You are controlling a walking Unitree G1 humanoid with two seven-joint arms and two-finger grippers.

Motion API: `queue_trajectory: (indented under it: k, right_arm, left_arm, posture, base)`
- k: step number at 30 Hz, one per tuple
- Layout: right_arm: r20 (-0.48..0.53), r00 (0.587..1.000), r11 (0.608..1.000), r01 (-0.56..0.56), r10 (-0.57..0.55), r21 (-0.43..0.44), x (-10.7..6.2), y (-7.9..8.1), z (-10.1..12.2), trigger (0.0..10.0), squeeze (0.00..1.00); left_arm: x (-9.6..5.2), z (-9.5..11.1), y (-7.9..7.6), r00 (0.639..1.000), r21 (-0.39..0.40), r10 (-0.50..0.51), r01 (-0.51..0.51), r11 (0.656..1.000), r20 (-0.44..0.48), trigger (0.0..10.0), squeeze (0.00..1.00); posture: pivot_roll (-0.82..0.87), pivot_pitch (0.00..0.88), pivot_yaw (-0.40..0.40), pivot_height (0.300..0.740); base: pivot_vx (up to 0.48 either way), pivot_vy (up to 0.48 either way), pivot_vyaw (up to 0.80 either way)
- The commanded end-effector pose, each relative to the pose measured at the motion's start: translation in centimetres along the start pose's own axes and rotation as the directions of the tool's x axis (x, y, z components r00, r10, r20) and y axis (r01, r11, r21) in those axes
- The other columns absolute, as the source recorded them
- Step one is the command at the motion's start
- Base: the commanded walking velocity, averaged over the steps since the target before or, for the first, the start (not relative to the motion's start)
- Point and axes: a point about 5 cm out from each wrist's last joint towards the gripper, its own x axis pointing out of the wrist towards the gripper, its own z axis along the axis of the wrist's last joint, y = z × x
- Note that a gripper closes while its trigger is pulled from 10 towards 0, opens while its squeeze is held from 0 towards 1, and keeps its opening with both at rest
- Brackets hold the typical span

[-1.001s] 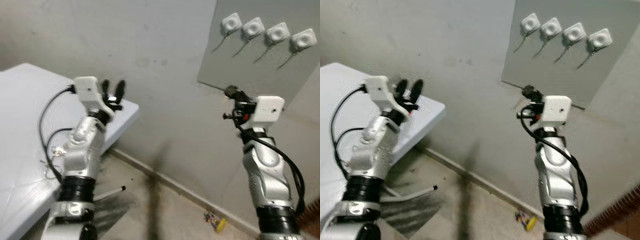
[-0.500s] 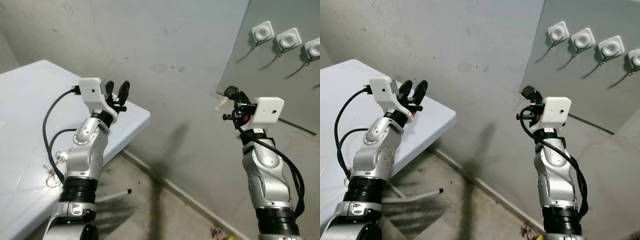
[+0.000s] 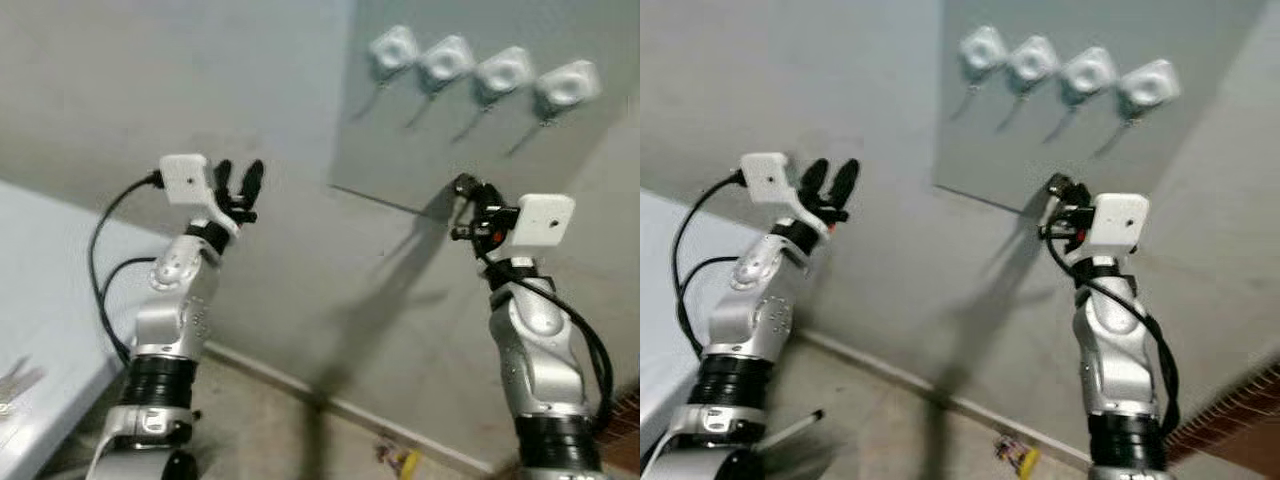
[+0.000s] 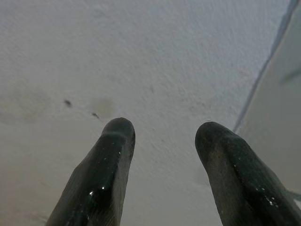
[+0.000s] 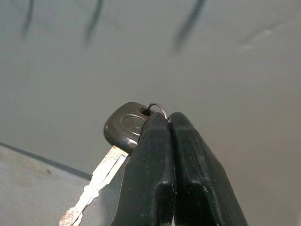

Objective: Hang keys on a hook

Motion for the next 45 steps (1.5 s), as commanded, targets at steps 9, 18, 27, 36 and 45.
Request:
queue_trajectory:
  k: [9,18,27,36,45]
  right_arm:
    - [0.038,0.986,0.986,-0.164,0.163,0.011,0.5,1.3,1.5,10.0,0.00]
    - [0.079,0.945,0.947,-0.320,0.317,0.032,1.3,2.6,3.3,10.0,0.00]
    - [0.184,0.867,0.867,-0.486,0.463,0.111,2.7,4.7,6.4,10.0,0.00]
    - [0.247,0.827,0.802,-0.556,0.505,0.219,4.3,5.7,8.4,10.0,0.00]
    - [0.255,0.801,0.736,-0.599,0.542,0.316,5.5,6.8,9.1,10.0,0.00]
  left_arm:
    - [1.1,1.9,-2.5,0.997,0.093,-0.078,0.078,0.993,0.003,10.0,0.00]
    - [1.5,2.6,-3.1,0.989,0.088,-0.139,0.143,0.986,-0.053,10.0,0.00]
    - [1.3,3.6,-4.4,0.962,0.090,-0.265,0.270,0.959,-0.063,10.0,0.00]
    - [1.9,5.2,-6.1,0.945,0.116,-0.327,0.327,0.938,-0.020,10.0,0.00]
    - [2.3,6.5,-7.2,0.930,0.120,-0.368,0.364,0.924,0.008,10.0,0.00]
  posture:
    - [-0.04,0.069,-0.025,0.740]
    - [-0.04,0.079,-0.026,0.740]
    - [-0.03,0.092,-0.028,0.740]
    - [-0.02,0.097,-0.033,0.740]
    - [-0.01,0.090,-0.039,0.740]
  base:
    - [0.000,0.000,0.00]
    - [0.000,0.000,0.00]
    - [0.000,0.000,0.00]
    - [0.000,0.000,0.00]
    - [0.000,0.000,0.00]
